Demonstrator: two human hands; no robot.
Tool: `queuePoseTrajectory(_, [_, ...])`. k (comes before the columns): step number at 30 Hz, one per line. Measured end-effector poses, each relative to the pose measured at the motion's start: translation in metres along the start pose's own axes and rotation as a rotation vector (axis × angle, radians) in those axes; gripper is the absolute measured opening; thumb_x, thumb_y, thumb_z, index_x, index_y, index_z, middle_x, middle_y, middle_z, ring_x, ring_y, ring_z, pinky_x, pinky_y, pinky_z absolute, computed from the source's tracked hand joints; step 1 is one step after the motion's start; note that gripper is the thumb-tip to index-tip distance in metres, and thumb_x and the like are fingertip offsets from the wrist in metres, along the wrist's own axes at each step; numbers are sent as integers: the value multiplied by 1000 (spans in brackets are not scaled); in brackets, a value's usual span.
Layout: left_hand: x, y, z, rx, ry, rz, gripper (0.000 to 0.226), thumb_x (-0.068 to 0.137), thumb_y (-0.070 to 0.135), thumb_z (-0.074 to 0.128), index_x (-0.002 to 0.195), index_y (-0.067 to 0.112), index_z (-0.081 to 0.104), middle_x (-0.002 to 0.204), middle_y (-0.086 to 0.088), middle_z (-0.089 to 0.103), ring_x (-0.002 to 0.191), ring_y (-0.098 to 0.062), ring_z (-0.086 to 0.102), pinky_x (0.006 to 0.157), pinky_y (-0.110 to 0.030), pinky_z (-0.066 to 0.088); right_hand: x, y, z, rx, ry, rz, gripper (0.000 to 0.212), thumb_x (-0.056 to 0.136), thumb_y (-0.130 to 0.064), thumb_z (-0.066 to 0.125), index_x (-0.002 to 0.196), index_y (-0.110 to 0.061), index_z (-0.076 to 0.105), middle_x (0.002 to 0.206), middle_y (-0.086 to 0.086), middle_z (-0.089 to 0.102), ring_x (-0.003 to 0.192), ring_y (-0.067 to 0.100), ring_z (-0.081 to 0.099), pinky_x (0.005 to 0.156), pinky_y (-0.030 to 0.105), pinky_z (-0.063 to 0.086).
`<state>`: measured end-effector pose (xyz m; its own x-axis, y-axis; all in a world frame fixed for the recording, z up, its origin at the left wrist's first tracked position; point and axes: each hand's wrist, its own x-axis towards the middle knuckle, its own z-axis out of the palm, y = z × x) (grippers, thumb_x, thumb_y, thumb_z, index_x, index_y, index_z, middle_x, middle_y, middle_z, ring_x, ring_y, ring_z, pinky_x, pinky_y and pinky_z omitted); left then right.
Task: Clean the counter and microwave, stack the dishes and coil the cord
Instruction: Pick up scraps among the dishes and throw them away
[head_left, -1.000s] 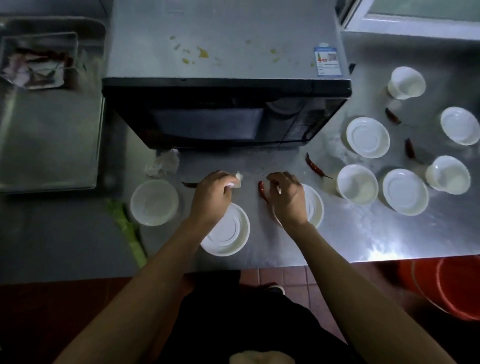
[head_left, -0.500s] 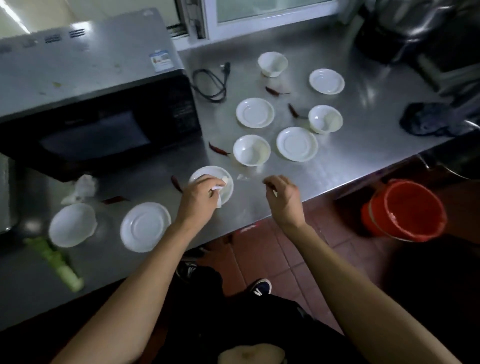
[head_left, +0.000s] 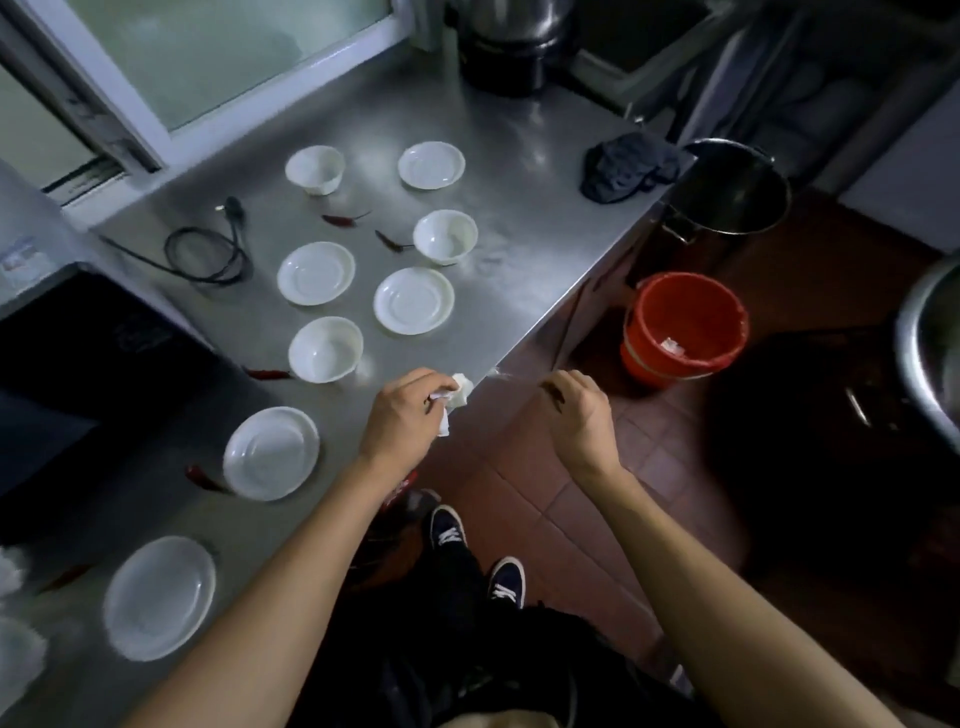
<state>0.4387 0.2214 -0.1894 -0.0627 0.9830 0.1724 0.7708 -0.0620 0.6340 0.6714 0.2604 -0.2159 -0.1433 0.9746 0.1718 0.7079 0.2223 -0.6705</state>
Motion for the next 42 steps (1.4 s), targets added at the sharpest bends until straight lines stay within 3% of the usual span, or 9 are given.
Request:
queuePoseTrajectory(5, [34,11,37,-53,-100,40,30,77,-8,67,97,14,74,92,1,69,77,-14,62,71,-21,47,-2,34,-14,-61,14,156,11,90,-9,66,99,-13,71,91,1,65,86,19,56,73,24,38])
queuePoseTrajectory(12, [97,25,84,-153,-228,71,39,78,-9,64,107,14,76,92,1,69,78,-18,65,70,-28,50,29,68,-35,-159,30,214,7,88,-11,64,93,-11,69,88,5,65,85,25,57,73,37,49])
queuePoseTrajectory(16, [135,31,108,-140,-272,119,33,77,-7,64,99,14,76,80,9,57,68,-16,57,62,-15,38,47,83,-43,-209,52,294,11,87,-7,64,97,-11,70,90,4,65,88,23,57,74,36,49])
queuePoseTrajectory(21, [168,52,154,-149,-404,186,31,77,-6,64,97,13,76,90,1,69,78,-20,64,66,-27,47,34,105,-50,-225,68,402,15,89,-5,64,101,-12,70,96,2,66,92,20,57,78,29,47])
queuePoseTrajectory(25, [183,83,185,-150,-517,227,30,78,-5,65,98,14,76,92,3,69,80,-9,60,67,-8,39,39,135,-69,-199,134,531,18,86,-1,64,101,-9,71,94,5,67,91,26,59,76,34,48])
queuePoseTrajectory(29, [211,111,219,-133,-605,270,29,77,-9,64,96,10,76,89,-1,68,80,-13,61,69,-6,37,55,172,-92,-153,207,605,18,85,1,64,98,-7,71,91,6,66,89,26,59,73,31,44])
queuePoseTrajectory(33, [242,156,250,-71,-645,314,27,78,-7,64,95,10,75,87,1,66,79,-14,60,71,-16,41,68,221,-124,-104,221,646,18,85,1,63,99,-9,70,93,7,66,91,26,58,76,39,48])
queuePoseTrajectory(36, [259,187,271,-46,-674,350,26,79,-6,64,95,11,75,88,2,66,80,-12,61,72,-18,44,78,255,-146,-93,243,645,18,85,1,63,97,-10,69,91,6,65,89,25,57,75,36,46])
queuePoseTrajectory(42, [279,219,308,-4,-647,356,22,82,0,63,95,14,74,87,5,64,77,-15,60,71,-36,52,104,301,-178,-51,268,613,19,83,1,64,95,-14,68,87,2,64,85,22,57,73,37,49])
